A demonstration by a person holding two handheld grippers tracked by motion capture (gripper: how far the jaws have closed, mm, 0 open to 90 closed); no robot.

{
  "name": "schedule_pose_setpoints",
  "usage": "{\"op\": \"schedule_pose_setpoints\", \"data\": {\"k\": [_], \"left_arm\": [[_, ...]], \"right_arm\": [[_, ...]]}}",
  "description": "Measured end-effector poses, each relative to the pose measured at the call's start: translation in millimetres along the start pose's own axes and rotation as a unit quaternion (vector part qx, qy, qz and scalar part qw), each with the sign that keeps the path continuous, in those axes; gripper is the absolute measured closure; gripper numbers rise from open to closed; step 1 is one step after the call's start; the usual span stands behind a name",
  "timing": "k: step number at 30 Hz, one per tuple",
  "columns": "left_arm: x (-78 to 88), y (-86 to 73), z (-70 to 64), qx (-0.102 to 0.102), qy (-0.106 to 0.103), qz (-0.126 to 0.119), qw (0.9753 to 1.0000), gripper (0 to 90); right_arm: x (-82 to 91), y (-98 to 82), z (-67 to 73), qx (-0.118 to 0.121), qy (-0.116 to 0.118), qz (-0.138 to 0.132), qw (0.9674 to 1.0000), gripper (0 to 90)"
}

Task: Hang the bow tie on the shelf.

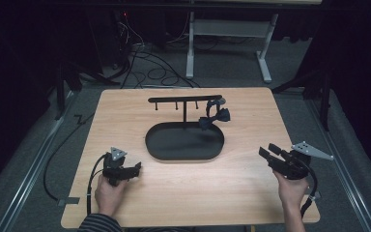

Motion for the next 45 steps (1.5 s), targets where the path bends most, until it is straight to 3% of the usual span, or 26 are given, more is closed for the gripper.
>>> {"op": "schedule_pose_setpoints", "data": {"k": [45], "left_arm": [[0.0, 0.0, 0.0, 0.000, 0.000, 0.000, 1.0000, 15.8]], "right_arm": [[-24.8, -31.5, 12.7, -0.015, 0.027, 0.041, 0.9987, 51.2]]}}
Point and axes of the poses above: each handheld gripper's, and its own axes: x roughly backward along the jaws, y roughly out of its top, z roughly to its left, the point moved 2 cm from there along -x, roughly forward along the jaws, and after that the axes turned 1 degree about -y, right-handed, at the moved point
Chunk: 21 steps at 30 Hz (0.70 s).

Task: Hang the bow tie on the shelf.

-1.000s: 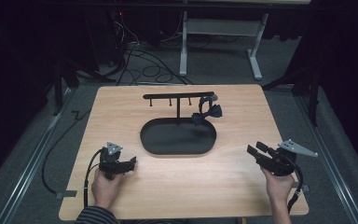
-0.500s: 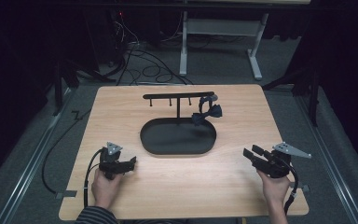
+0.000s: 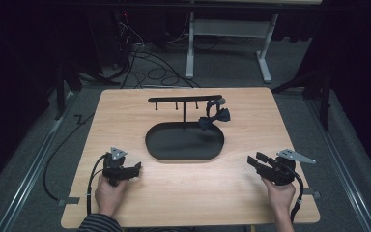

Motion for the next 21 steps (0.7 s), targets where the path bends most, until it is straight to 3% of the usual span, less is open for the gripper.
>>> {"op": "schedule_pose_setpoints", "data": {"k": [21], "left_arm": [[0.0, 0.0, 0.0, 0.000, 0.000, 0.000, 1.0000, 15.8]], "right_arm": [[-15.1, -5.3, 3.3, -0.004, 0.015, 0.022, 0.9996, 51.0]]}}
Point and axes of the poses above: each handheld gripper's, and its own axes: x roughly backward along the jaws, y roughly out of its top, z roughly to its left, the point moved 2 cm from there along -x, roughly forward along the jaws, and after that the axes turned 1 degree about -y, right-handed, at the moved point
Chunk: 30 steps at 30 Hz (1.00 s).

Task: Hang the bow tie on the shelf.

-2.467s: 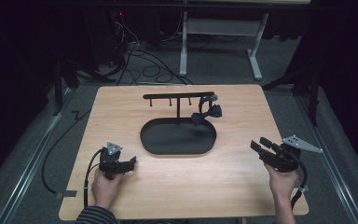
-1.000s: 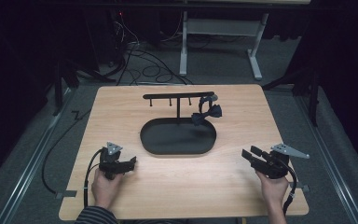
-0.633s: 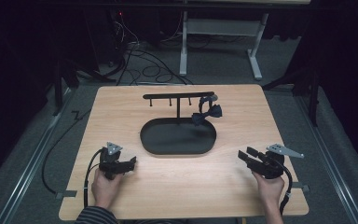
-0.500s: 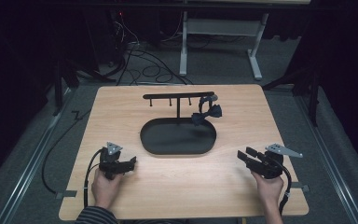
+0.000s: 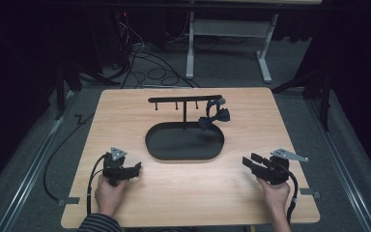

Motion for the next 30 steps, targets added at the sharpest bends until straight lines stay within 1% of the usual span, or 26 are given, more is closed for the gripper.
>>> {"op": "schedule_pose_setpoints", "data": {"k": [6, 15, 22, 30], "left_arm": [[0.0, 0.0, 0.0, 0.000, 0.000, 0.000, 1.0000, 15.8], [0.0, 0.0, 0.0, 0.000, 0.000, 0.000, 1.0000, 15.8], [0.0, 0.0, 0.0, 0.000, 0.000, 0.000, 1.0000, 15.8], [0.0, 0.0, 0.0, 0.000, 0.000, 0.000, 1.0000, 15.8]], "right_arm": [[-5.3, -1.2, 1.1, 0.001, 0.004, 0.007, 1.0000, 50.9], [-14.7, -3.0, 0.9, 0.005, 0.001, 0.023, 0.9997, 50.8], [-23.8, -2.2, 1.4, 0.018, -0.009, 0.038, 0.9991, 50.8], [-31.1, -4.5, 1.0, 0.025, -0.020, 0.053, 0.9981, 50.7]]}}
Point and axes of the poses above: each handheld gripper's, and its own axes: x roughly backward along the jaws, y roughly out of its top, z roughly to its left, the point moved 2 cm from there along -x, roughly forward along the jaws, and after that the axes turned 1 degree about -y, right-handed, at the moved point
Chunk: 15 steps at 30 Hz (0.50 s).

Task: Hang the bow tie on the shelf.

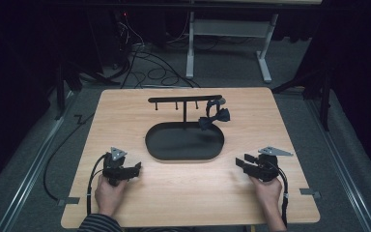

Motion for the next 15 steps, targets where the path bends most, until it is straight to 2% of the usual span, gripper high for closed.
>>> {"op": "schedule_pose_setpoints", "data": {"k": [6, 15], "left_arm": [[0.0, 0.0, 0.0, 0.000, 0.000, 0.000, 1.0000, 15.8], [0.0, 0.0, 0.0, 0.000, 0.000, 0.000, 1.0000, 15.7]], "right_arm": [[-1.5, 0.0, 0.7, 0.000, -0.003, 0.003, 1.0000, 50.7], [-7.6, -0.5, 3.4, 0.012, -0.015, 0.014, 0.9997, 51.3]]}}
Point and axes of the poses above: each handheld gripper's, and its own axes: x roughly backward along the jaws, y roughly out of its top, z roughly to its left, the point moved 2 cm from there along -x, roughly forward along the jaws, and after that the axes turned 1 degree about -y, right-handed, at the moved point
